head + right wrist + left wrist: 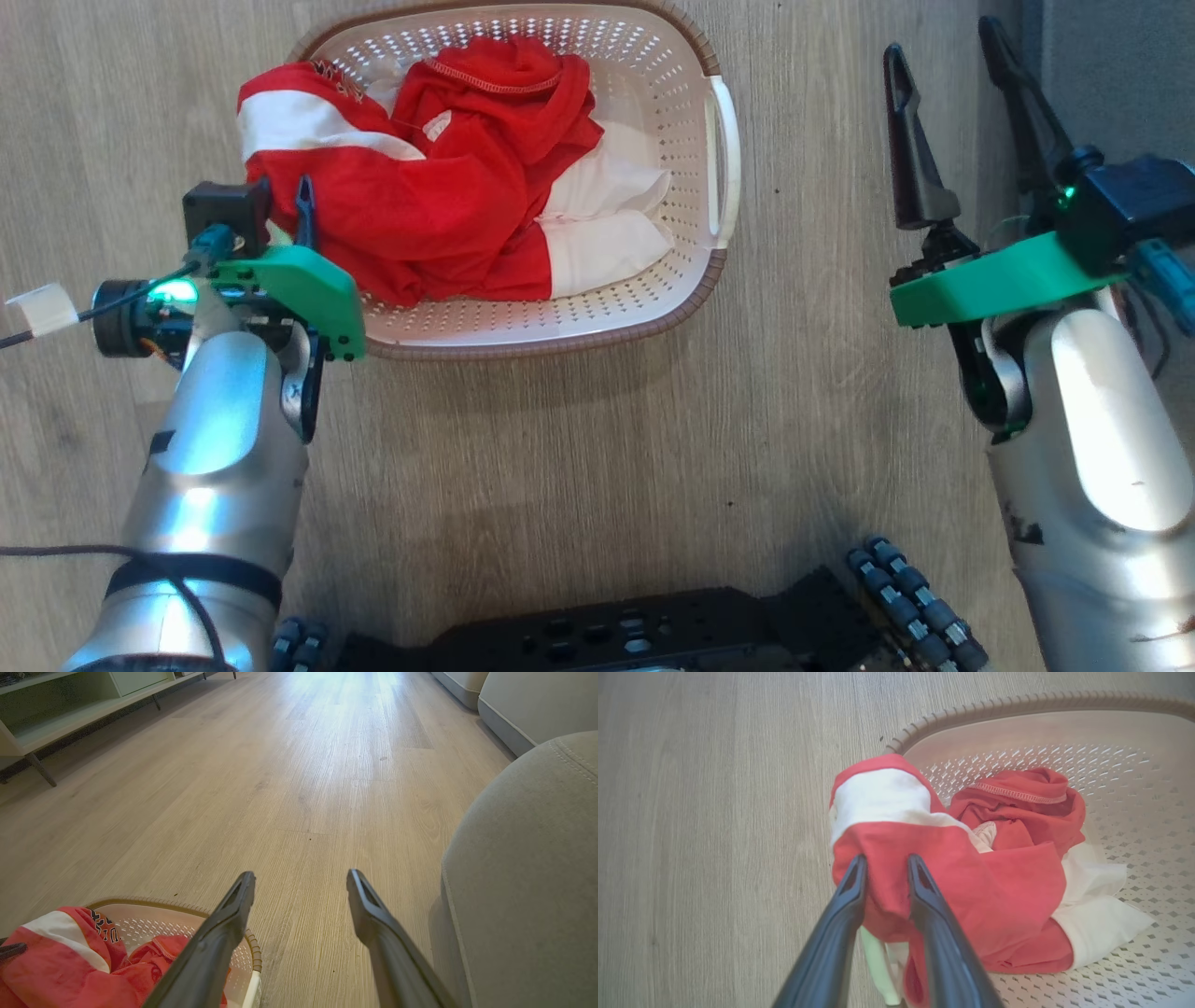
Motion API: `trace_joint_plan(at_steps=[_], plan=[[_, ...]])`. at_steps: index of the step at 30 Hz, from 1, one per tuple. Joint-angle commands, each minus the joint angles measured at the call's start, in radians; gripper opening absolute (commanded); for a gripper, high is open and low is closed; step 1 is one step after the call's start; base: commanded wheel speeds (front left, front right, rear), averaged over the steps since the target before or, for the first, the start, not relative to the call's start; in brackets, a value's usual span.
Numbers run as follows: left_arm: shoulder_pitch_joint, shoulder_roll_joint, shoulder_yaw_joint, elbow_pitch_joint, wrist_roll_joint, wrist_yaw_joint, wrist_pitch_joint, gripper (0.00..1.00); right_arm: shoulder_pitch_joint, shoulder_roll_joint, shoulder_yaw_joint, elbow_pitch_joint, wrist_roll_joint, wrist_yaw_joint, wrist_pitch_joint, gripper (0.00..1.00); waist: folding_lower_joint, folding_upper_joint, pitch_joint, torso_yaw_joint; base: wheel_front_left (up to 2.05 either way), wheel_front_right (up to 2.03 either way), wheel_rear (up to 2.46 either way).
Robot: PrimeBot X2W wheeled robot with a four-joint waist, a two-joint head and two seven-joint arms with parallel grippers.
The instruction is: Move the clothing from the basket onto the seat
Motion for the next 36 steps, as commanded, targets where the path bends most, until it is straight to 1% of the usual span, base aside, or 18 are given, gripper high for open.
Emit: trace_joint_plan(at_steps=[1,2,8,13,17,26,30,31,36], plan=[[0.012,0.021,0.016,-0.008,-0.003,-0.006,-0.01,0.35,0.008,-0.002,0.012,-0.035,0.01,0.0,-0.009,1.0,0.0,0.0001,0.001,0.001,0.0,0.0,0.0],[0.011,0.02,0.014,-0.008,-0.004,-0.009,-0.01,0.0,0.008,-0.003,0.011,-0.035,0.012,0.0,-0.009,1.0,0.0,0.0001,0.001,0.001,0.0,0.0,0.0],[0.022,0.009,0.008,-0.052,-0.021,-0.029,-0.01,0.0,0.021,-0.007,0.004,-0.024,0.013,0.0,-0.009,1.0,0.0,0.0001,-0.025,0.01,0.0,0.0,0.0],[0.074,-0.001,0.016,-0.163,-0.051,-0.042,-0.01,0.0,0.043,-0.005,0.0,-0.004,0.015,0.0,-0.009,1.0,0.0,0.0001,-0.089,0.021,0.0,0.0,0.0],[0.14,-0.006,0.019,-0.269,-0.072,-0.054,-0.01,0.0,0.07,-0.011,-0.002,0.012,0.013,0.0,-0.009,1.0,0.0,0.0001,-0.169,0.034,0.0,0.0,0.0],[0.288,-0.009,0.021,-0.466,-0.119,-0.067,-0.01,0.0,0.16,-0.028,0.009,0.067,0.012,0.0,-0.009,1.0,0.0,0.0001,-0.396,0.068,0.0,0.0,0.0],[0.342,-0.01,0.021,-0.518,-0.141,-0.072,-0.01,0.0,0.195,-0.033,0.026,0.087,0.017,0.0,-0.009,1.0,0.0,0.0001,-0.479,0.072,0.0,0.0,0.0],[0.342,-0.01,0.021,-0.518,-0.141,-0.072,-0.01,0.0,0.195,-0.033,0.026,0.087,0.017,0.0,-0.009,1.0,0.0,0.0001,-0.479,0.072,0.0,0.0,0.0],[0.413,-0.009,0.024,-0.558,-0.159,-0.07,-0.008,0.0,0.24,-0.038,0.043,0.109,0.024,0.0,-0.009,1.0,0.0,0.0001,-0.578,0.066,0.0,0.0,0.0]])
